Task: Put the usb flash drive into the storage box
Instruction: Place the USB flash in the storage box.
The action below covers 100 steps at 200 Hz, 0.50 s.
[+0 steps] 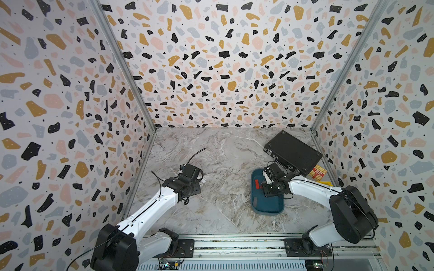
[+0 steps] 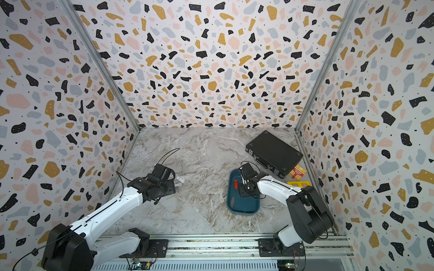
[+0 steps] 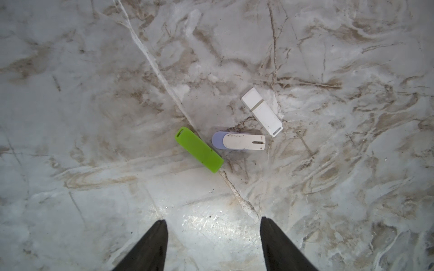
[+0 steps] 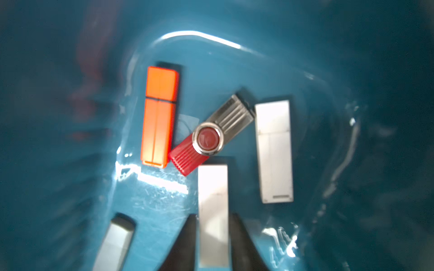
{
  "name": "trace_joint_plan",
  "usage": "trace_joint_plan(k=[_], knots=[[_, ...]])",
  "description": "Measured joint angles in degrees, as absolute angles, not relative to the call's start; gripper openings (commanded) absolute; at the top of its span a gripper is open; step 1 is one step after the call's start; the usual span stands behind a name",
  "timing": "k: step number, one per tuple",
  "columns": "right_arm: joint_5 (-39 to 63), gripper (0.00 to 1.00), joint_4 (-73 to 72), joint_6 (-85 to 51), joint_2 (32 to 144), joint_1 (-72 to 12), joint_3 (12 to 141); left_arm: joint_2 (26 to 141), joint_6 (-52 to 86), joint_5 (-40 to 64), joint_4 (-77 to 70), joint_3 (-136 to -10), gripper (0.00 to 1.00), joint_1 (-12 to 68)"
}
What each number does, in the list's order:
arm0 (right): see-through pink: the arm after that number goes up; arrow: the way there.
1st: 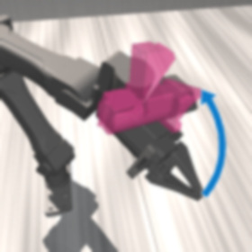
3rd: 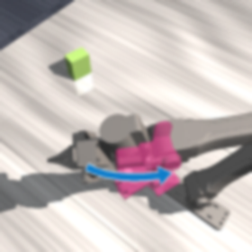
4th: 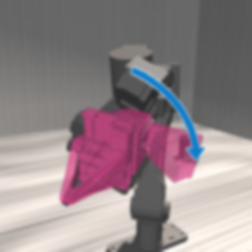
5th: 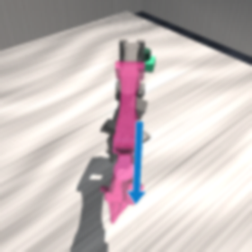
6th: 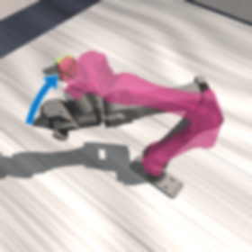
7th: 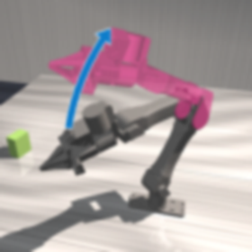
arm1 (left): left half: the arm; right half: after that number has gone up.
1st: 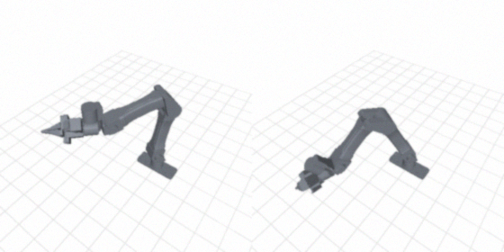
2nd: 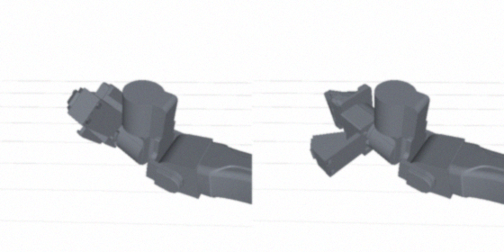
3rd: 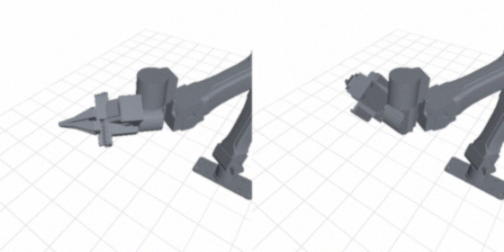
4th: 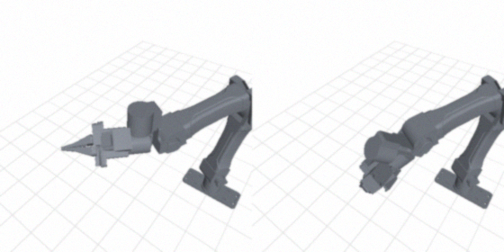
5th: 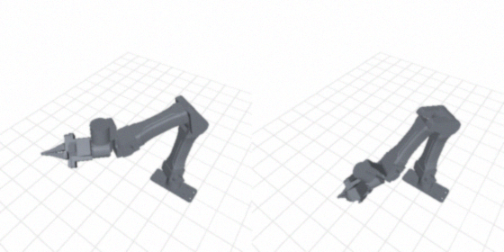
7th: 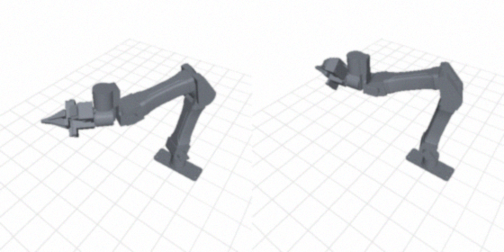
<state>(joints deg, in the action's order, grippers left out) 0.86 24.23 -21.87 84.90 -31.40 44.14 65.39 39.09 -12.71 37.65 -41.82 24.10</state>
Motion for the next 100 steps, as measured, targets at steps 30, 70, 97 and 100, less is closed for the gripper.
trace_joint_plan(k=[30, 70, 97, 100], knots=[[1.8, 0.48, 24.6, -21.9, 83.6, -31.4, 44.0, 68.3, 40.1, -13.1, 37.1, -41.8, 0.67, 24.1], [3.5, 0.49, 24.6, -21.9, 77.3, -31.4, 43.2, 72.3, 41.3, -13.7, 36.3, -41.9, 0.65, 23.4], [4.5, 0.49, 24.3, -21.9, 76.2, -31.4, 43.2, 76.5, 41.3, -14.0, 35.6, -42.9, 0.64, 21.8], [4.6, 0.49, 24.3, -21.9, 76.2, -31.4, 43.2, 76.9, 41.3, -13.9, 35.5, -43.1, 0.64, 21.5]])
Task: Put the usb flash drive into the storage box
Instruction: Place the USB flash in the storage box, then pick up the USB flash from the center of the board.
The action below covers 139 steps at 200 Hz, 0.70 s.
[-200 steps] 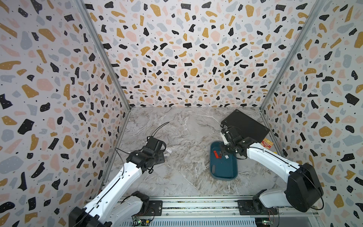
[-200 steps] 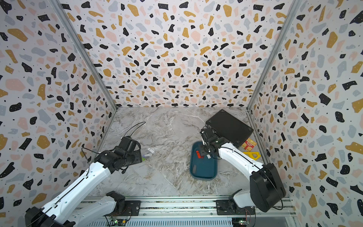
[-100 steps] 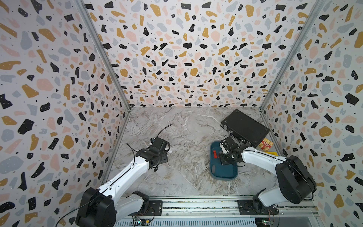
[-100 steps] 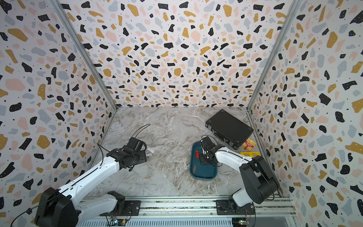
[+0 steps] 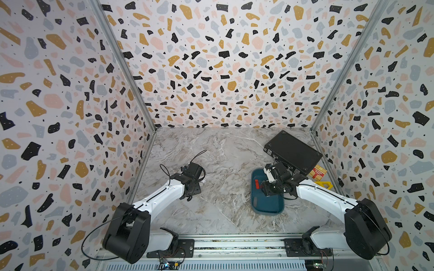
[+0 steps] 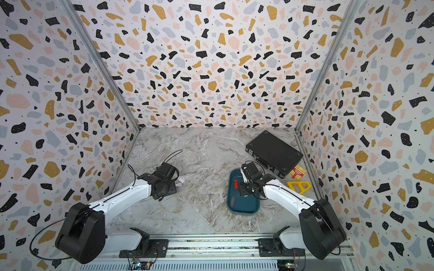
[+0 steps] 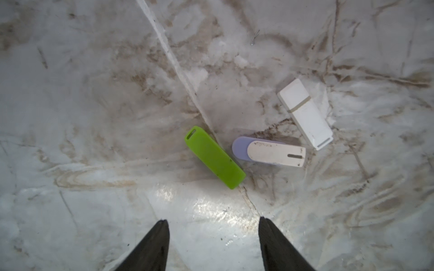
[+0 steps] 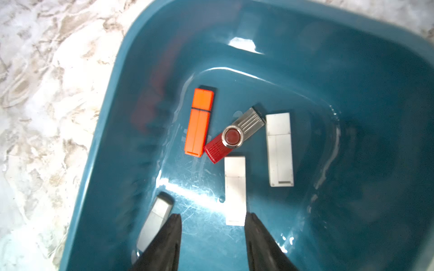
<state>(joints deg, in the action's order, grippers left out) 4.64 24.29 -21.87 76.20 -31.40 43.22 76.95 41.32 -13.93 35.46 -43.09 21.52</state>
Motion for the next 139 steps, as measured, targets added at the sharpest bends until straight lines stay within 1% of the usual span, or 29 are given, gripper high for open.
trace_joint_plan(k=[41, 82, 139], knots=[[6.7, 0.50, 23.9, -21.9, 76.9, -31.4, 43.2, 80.8, 41.0, -13.3, 33.0, -43.7, 0.64, 17.7], [7.6, 0.50, 23.6, -21.9, 77.9, -31.4, 43.1, 81.8, 40.7, -13.0, 31.8, -45.1, 0.65, 17.3], [8.2, 0.50, 23.6, -21.8, 78.7, -31.4, 43.1, 86.2, 41.1, -14.7, 31.6, -47.8, 0.61, 16.5]])
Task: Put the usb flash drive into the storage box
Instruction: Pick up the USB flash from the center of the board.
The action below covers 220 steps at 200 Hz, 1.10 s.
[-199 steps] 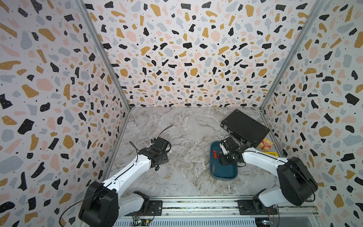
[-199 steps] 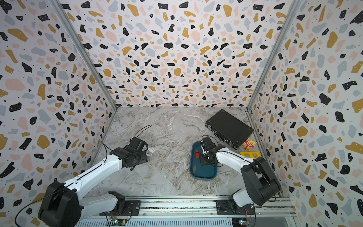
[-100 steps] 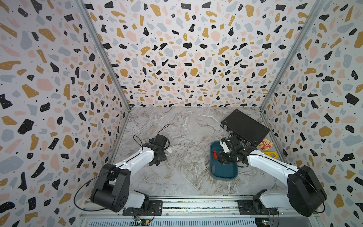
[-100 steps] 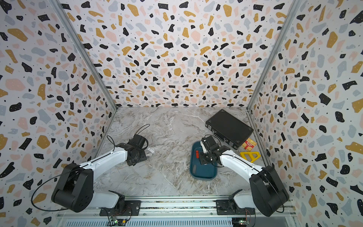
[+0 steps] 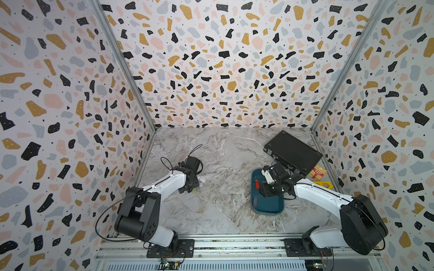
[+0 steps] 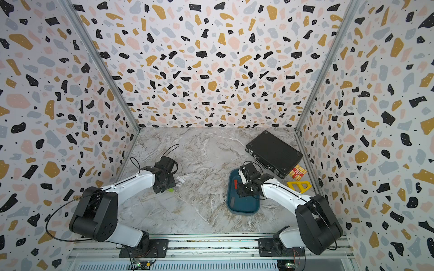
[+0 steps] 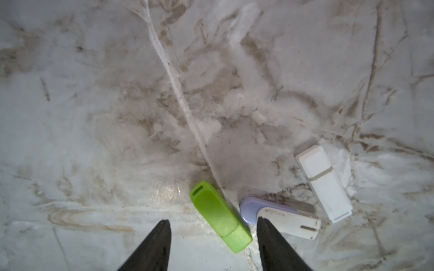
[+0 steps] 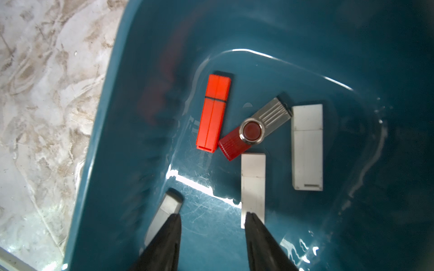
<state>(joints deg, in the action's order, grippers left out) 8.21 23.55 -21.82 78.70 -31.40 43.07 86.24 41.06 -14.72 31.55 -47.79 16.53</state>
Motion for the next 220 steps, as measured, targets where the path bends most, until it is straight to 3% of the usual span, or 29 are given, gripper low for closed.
trace_joint_plan(k=[220], knots=[[8.3, 0.49, 23.6, -21.6, 79.9, -31.4, 43.1, 89.7, 43.0, -15.0, 30.7, -46.0, 0.48, 16.1]])
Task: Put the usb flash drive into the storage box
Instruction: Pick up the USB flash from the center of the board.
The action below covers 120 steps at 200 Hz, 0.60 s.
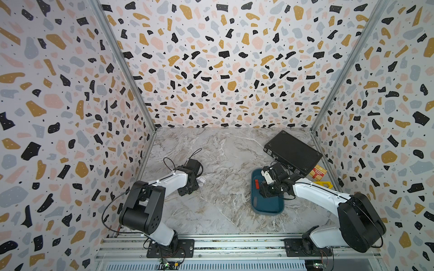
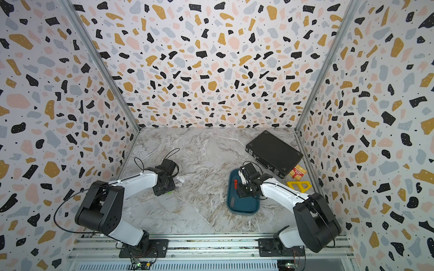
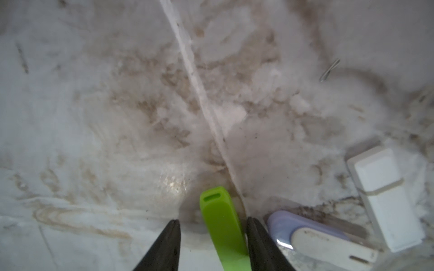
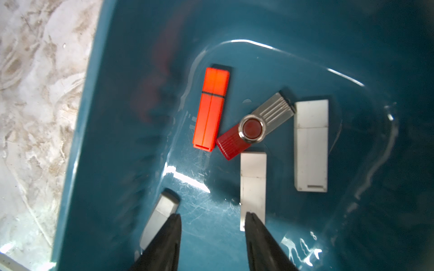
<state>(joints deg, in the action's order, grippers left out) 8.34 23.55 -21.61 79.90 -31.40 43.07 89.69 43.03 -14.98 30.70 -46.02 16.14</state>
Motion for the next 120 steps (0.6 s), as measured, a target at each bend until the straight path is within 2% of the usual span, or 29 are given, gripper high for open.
trace_joint_plan(k=[28, 71, 120], knots=[[8.3, 0.49, 23.6, -21.6, 79.9, -31.4, 43.1, 88.8, 43.2, -13.9, 30.4, -45.2, 0.44, 16.1], [8.3, 0.48, 23.6, -21.6, 79.9, -31.4, 43.1, 87.3, 43.2, -12.6, 30.3, -43.7, 0.26, 16.1], [8.3, 0.48, 23.6, -21.6, 79.9, -31.4, 43.1, 87.2, 42.8, -12.2, 30.3, -43.7, 0.17, 16.1]])
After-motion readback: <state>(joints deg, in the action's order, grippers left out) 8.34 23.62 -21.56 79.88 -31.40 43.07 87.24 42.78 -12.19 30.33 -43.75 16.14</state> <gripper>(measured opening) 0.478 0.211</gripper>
